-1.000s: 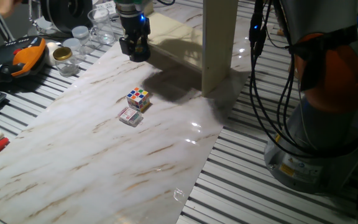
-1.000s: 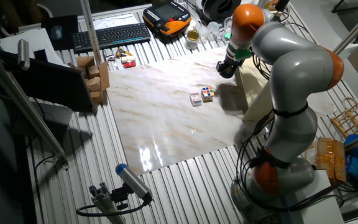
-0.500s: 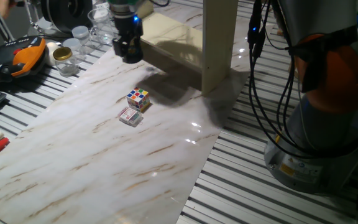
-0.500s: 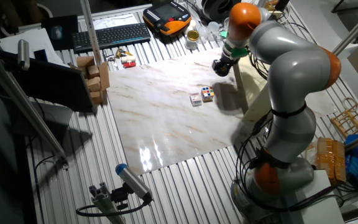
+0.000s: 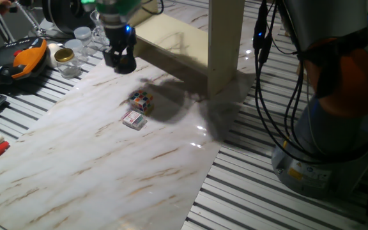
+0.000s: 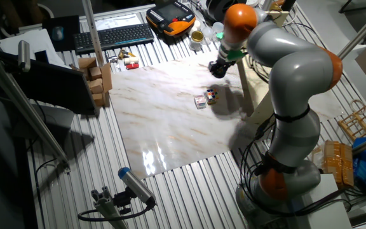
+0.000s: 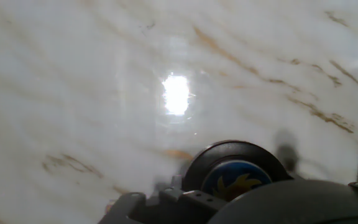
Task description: Take the object down from the shelf
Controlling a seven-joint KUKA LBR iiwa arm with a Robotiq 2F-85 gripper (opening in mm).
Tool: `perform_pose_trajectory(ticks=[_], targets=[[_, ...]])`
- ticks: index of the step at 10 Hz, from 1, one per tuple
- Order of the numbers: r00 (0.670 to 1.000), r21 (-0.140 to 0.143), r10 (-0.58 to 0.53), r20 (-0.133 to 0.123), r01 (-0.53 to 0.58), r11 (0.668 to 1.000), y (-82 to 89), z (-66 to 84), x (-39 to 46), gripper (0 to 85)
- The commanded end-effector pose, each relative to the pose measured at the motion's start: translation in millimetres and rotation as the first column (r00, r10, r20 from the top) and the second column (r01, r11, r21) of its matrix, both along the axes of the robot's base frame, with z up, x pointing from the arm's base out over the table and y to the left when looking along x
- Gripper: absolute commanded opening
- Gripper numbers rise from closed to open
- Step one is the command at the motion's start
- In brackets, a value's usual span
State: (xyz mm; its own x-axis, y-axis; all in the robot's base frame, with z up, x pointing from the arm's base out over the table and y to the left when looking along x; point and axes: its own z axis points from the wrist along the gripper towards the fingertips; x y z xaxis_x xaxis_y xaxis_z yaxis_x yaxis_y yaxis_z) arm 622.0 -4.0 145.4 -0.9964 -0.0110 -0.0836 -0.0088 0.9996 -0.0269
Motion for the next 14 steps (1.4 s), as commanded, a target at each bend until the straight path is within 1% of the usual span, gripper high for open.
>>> perform_pose_trajectory(ticks=[1, 2, 3, 4, 5, 6, 7, 9, 10, 14], targets=[[1.0, -0.002, -0.007, 0.001, 0.007, 1.0, 48.6, -1.4, -0.9, 0.0], [1.0, 0.004, -0.019, 0.003, 0.019, 1.0, 61.1, -1.9, -0.8, 0.0], [1.0, -0.013, -0.023, 0.006, 0.023, 1.0, 70.3, -3.9, 0.0, 0.0], [0.999, -0.012, -0.029, 0.014, 0.029, 0.999, 77.3, -10.2, 0.7, 0.0], [0.999, -0.004, -0.035, 0.02, 0.035, 0.999, 84.0, -18.3, 1.5, 0.0], [0.999, -0.003, -0.041, 0.03, 0.041, 0.999, 91.7, -26.4, 1.7, 0.0], [0.999, -0.002, -0.041, 0.033, 0.041, 0.999, 96.4, -32.8, 1.2, 0.0], [0.998, 0.007, -0.041, 0.043, 0.041, 0.999, 100.7, -46.6, 0.2, 0.0], [0.998, 0.013, -0.038, 0.046, 0.037, 0.999, 100.1, -52.6, 0.9, 0.0], [0.998, 0.014, -0.032, 0.052, 0.031, 0.999, 95.6, -67.8, 3.0, 0.0]])
